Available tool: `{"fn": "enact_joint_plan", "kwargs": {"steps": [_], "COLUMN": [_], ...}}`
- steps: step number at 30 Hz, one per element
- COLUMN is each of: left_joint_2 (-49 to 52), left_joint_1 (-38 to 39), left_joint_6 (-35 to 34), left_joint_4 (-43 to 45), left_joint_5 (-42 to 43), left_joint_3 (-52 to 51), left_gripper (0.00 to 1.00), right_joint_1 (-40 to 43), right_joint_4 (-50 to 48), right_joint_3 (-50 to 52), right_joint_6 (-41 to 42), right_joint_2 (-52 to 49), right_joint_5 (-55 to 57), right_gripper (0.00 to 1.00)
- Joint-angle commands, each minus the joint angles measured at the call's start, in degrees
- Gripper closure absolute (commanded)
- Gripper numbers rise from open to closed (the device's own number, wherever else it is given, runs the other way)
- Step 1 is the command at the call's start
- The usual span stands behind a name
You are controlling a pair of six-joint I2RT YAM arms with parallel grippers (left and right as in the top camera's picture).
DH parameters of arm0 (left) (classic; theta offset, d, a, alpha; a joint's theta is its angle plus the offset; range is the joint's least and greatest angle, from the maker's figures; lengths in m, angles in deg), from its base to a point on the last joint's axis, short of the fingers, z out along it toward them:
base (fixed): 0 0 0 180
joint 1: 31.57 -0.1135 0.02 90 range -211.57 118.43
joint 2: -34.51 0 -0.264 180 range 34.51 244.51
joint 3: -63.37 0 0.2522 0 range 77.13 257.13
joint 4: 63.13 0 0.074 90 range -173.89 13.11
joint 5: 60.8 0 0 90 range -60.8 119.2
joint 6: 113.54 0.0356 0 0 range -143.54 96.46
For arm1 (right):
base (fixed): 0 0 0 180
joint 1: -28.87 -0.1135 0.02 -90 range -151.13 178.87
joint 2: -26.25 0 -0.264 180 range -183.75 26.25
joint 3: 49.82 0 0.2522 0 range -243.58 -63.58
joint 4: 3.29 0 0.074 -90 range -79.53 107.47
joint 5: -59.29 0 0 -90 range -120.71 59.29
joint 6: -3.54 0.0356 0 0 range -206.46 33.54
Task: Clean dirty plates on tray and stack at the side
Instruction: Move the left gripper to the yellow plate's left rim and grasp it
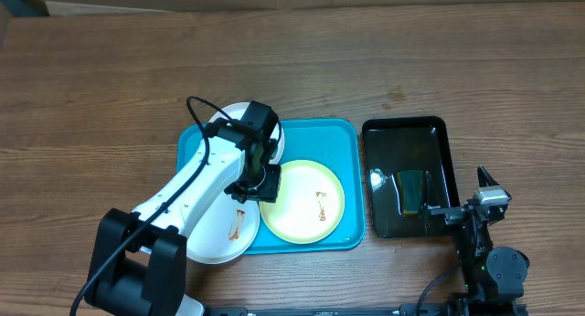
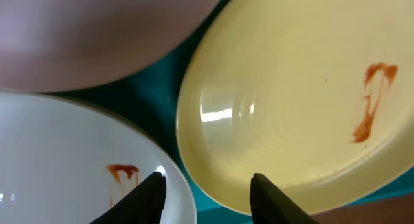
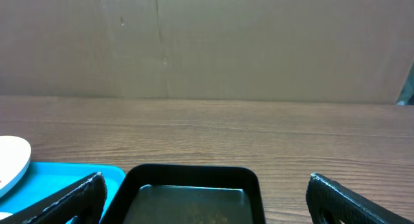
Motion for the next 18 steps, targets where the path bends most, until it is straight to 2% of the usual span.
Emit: {"fn": "enact_joint_plan", "kwargs": {"steps": [1,5,9,18], "left_joint_2": [-0.42,-0.39,-0.39,-0.39], "left_joint_1": [0.07,0.11,0.13,0.79], "left_joint_6": [-2.05,-2.08,-2.05,-2.05], "left_joint_4": [1.97,6.99,9.88,13.94], "left_joint_5": [-3.58,-1.25,0.13,0.09], "left_joint_3": [-2.16,-5.84,-7.93,-8.87], "left_gripper": [0.56,0.60,0.71,0.71], "right_joint_1": [0.48,0.48,0.48,0.48], "right_joint_4": [-0.24,-0.24,-0.24,-0.24], "right_joint_3": [0.61,0.61,0.61,0.61], "right_joint_6": [-0.04,-0.04,-0.04,-0.04], "right_joint_2": [0.57,0.57,0.57,0.57], "right_joint_5": [0.07,0.07,0.07,0.07], "right_gripper": [0.00,0.00,0.00,0.00]}}
